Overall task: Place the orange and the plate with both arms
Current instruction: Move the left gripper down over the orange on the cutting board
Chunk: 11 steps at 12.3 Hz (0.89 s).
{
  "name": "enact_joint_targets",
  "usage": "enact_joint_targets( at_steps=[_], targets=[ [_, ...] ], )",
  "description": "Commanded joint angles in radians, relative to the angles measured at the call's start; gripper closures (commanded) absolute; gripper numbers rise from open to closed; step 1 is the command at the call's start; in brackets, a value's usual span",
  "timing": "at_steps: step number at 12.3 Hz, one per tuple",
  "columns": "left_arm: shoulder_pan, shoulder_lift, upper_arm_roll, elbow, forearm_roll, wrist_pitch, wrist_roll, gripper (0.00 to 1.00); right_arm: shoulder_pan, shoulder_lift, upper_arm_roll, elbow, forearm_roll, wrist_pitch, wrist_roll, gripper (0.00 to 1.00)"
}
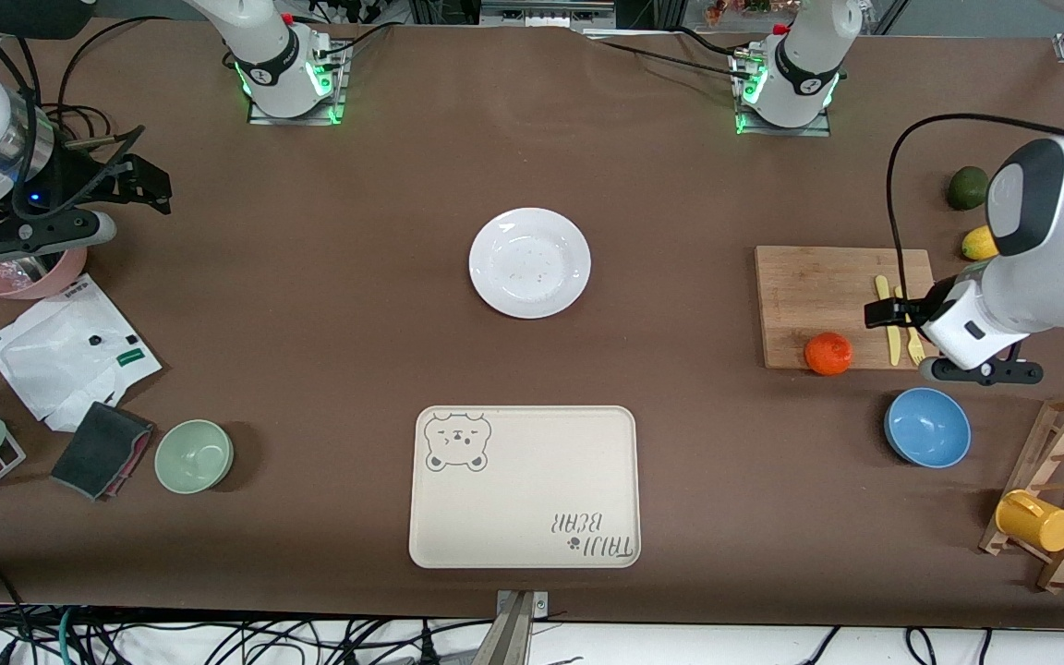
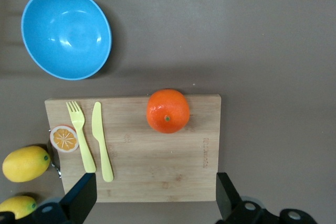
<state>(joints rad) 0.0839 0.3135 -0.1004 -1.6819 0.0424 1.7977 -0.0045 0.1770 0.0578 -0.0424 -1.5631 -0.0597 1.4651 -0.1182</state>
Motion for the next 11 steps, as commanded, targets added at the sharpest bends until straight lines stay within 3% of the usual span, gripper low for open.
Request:
enact_joint_targets(
  at_steps=[1, 3, 5, 10, 11],
  targets=[
    [-0.004, 0.007, -0.002, -0.033, 0.011, 0.069, 0.011, 0.00, 0.004, -0.012, 0.001, -0.012, 0.012, 0.001, 0.005, 0.00],
    [0.000, 0.018, -0.002, -0.073, 0.011, 0.145, 0.011, 0.00, 0.004, -0.012, 0.001, -0.012, 0.012, 0.001, 0.005, 0.00],
    [0.008, 0.033, -0.002, -0.169, 0.016, 0.303, 0.014, 0.00, 0.004, -0.010, 0.001, -0.012, 0.012, 0.001, 0.005, 0.00],
    [0.005, 0.061, -0.001, -0.251, 0.037, 0.440, 0.023, 0.00, 0.003, -0.010, -0.001, -0.021, 0.012, 0.001, 0.005, 0.00],
    [0.005, 0.076, -0.001, -0.274, 0.100, 0.497, 0.021, 0.00, 0.003, -0.013, -0.001, -0.028, 0.012, 0.001, 0.005, 0.00]
  ],
)
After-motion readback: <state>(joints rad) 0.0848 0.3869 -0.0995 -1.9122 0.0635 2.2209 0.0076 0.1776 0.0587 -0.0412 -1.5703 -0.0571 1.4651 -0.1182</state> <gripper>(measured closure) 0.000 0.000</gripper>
